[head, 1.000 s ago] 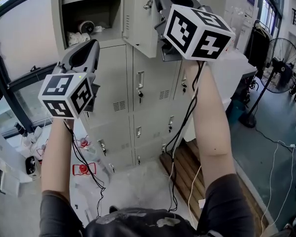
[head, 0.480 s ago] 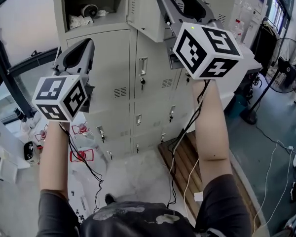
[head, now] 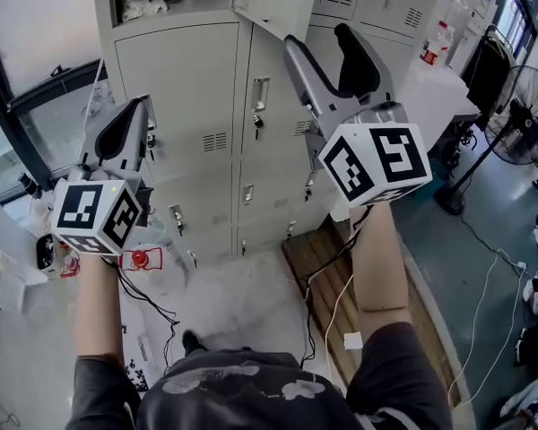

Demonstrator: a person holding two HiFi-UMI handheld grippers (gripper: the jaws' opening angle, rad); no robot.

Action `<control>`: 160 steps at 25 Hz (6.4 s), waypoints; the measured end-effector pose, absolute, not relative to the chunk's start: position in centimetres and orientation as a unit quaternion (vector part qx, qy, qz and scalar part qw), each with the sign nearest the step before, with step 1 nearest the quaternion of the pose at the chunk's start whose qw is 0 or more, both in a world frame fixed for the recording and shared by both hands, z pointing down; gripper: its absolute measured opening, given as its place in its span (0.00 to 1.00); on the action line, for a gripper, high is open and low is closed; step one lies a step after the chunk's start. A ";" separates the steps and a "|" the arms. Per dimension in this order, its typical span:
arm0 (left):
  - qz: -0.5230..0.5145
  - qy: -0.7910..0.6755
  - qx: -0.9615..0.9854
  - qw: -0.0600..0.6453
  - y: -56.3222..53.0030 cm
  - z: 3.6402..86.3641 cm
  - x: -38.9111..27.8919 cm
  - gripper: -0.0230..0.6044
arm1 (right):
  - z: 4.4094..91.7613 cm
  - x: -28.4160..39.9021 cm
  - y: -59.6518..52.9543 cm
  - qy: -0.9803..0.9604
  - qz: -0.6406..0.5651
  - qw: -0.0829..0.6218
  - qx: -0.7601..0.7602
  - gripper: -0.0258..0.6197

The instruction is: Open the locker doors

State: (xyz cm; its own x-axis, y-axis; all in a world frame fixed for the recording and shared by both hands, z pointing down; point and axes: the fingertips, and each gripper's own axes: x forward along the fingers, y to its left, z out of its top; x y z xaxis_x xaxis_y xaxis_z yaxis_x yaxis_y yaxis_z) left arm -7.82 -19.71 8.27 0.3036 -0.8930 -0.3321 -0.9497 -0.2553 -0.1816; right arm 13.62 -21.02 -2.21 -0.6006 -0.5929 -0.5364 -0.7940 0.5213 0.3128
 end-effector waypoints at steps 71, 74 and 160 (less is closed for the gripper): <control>0.038 0.603 -0.796 0.029 -24.6 30.8 -33.0 0.05 | 24.1 -22.6 -36.2 0.918 0.052 0.078 -0.384 0.51; 0.036 0.604 -0.795 0.029 -24.1 30.9 -32.9 0.05 | 24.0 -22.4 -36.0 0.917 0.042 0.078 -0.388 0.51; 0.022 0.596 -0.802 0.036 -18.3 29.1 -8.9 0.05 | 24.1 2.1 -22.6 0.917 0.065 0.051 -0.391 0.33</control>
State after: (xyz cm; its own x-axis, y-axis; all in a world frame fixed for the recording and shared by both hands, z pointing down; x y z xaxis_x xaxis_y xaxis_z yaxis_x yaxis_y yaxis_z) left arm -8.87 -18.34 29.11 0.2877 -0.9545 -0.0790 -0.9577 -0.2860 -0.0316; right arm 2.14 -22.58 24.08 -0.6895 -0.7098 -0.1442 -0.7230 0.6863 0.0792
